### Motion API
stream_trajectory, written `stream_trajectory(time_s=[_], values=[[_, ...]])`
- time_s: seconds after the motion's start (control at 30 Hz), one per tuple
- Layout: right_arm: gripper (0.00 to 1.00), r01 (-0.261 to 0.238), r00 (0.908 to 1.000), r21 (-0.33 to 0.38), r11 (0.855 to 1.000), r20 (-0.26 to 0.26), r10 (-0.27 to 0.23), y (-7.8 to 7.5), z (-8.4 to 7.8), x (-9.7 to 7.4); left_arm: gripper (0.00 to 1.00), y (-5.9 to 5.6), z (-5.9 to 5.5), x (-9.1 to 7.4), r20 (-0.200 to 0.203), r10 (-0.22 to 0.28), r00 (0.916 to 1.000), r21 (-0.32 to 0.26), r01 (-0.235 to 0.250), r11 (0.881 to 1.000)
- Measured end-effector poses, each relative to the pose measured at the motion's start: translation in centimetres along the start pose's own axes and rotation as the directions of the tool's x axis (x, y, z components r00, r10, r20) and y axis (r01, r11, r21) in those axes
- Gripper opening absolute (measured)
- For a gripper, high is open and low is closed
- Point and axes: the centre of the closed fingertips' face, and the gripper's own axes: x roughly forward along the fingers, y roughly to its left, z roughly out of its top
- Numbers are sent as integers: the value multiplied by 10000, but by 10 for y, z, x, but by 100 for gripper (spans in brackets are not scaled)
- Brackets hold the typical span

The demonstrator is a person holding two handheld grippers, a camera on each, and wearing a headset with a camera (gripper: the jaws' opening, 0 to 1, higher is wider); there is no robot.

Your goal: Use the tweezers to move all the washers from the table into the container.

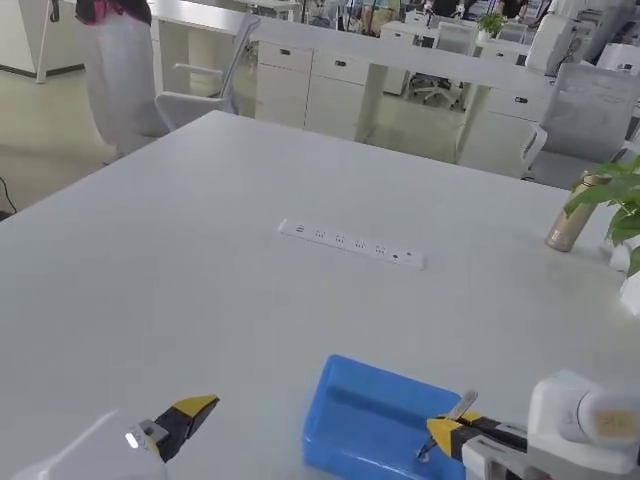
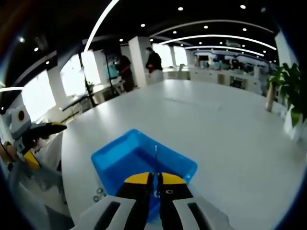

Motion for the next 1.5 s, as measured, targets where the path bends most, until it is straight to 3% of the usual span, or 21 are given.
stream_trajectory(time_s=[0.23, 0.67, 1.2, 1.5], values=[[3, -72, 10000, 21, 10000, 55, 72, 2, 3, -2, 82, 0, -1, 0, -64, -27, 10000, 43, 27, 10000], [3, -410, 9979, -235, 9989, 491, 421, 23, 21, -18, 80, -1, -5, 1, -217, -83, 9997, 53, 84, 10000], [2, -1208, 9898, -757, 9898, 668, 1259, 52, 40, -32, 79, -2, -7, 1, -331, -146, 9993, 94, 150, 9998], [2, -1773, 9822, -925, 9798, 459, 1821, 73, 42, -36, 78, -3, -8, 1, -381, -221, 9990, 84, 224, 9997]])
